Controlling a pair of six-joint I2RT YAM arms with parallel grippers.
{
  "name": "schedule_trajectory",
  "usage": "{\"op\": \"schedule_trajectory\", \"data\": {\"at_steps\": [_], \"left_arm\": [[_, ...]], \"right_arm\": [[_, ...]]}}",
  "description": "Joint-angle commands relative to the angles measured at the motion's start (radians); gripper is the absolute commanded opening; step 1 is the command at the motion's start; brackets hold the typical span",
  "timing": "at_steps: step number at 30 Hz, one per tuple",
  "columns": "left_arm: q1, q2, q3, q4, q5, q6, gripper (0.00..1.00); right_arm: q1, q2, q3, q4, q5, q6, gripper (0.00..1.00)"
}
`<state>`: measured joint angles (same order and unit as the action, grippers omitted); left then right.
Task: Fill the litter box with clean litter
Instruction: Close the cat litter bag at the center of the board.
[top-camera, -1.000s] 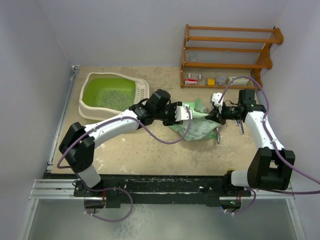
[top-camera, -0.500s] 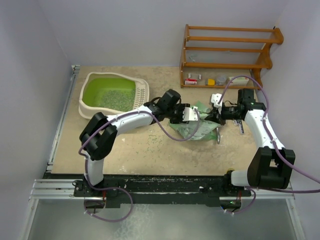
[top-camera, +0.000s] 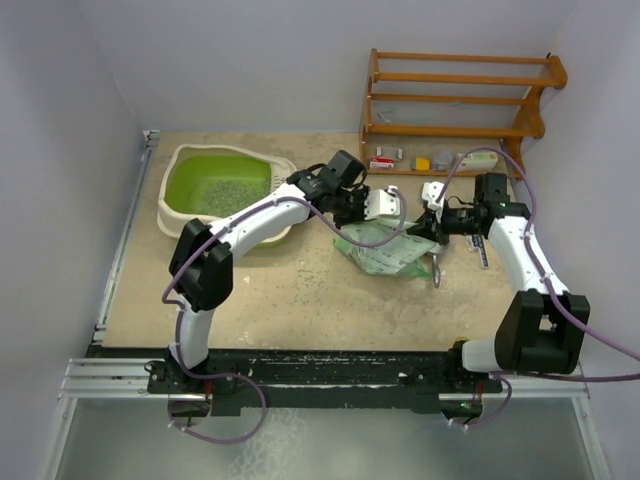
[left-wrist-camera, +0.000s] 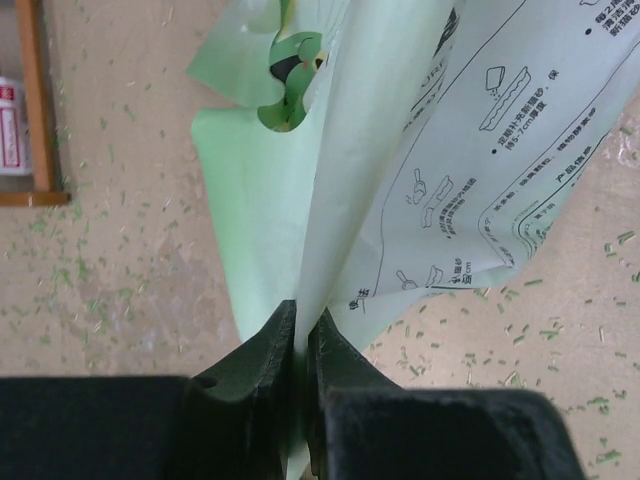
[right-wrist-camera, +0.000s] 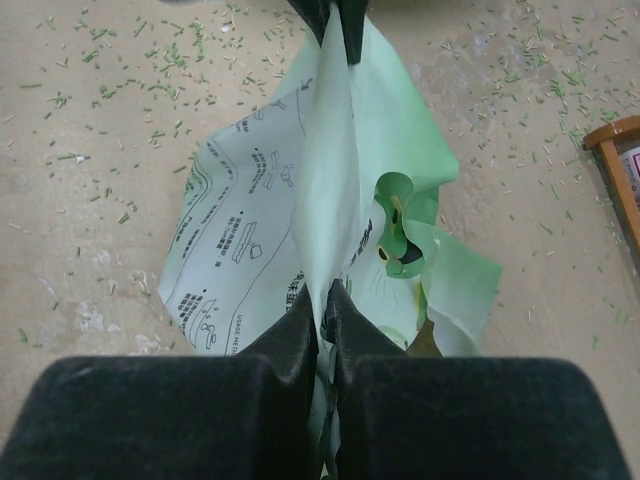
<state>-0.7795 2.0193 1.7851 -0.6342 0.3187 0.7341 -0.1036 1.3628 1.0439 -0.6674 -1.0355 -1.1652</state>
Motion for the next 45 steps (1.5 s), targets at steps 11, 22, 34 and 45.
{"op": "schedule_trajectory", "data": {"at_steps": [11,22,34,45], "left_arm": [[0.055,-0.301,-0.067,0.057,-0.203,-0.120,0.03],[0.055,-0.519,-0.564,0.684,-0.257,-0.088,0.50],[0.086,-0.347,-0.279,0.563,-0.220,-0.182,0.60],[0.091,-0.415,-0.154,0.375,-0.250,-0.246,0.61]], "right_arm": [[0.011,0.173,0.238,-0.053,-0.007,0.142,0.00],[0.111,0.211,0.359,-0.135,-0.005,0.154,0.00],[0.204,0.440,0.738,-0.170,-0.004,0.148,0.00],[0.236,0.421,0.808,-0.178,-0.059,0.531,0.00]]}}
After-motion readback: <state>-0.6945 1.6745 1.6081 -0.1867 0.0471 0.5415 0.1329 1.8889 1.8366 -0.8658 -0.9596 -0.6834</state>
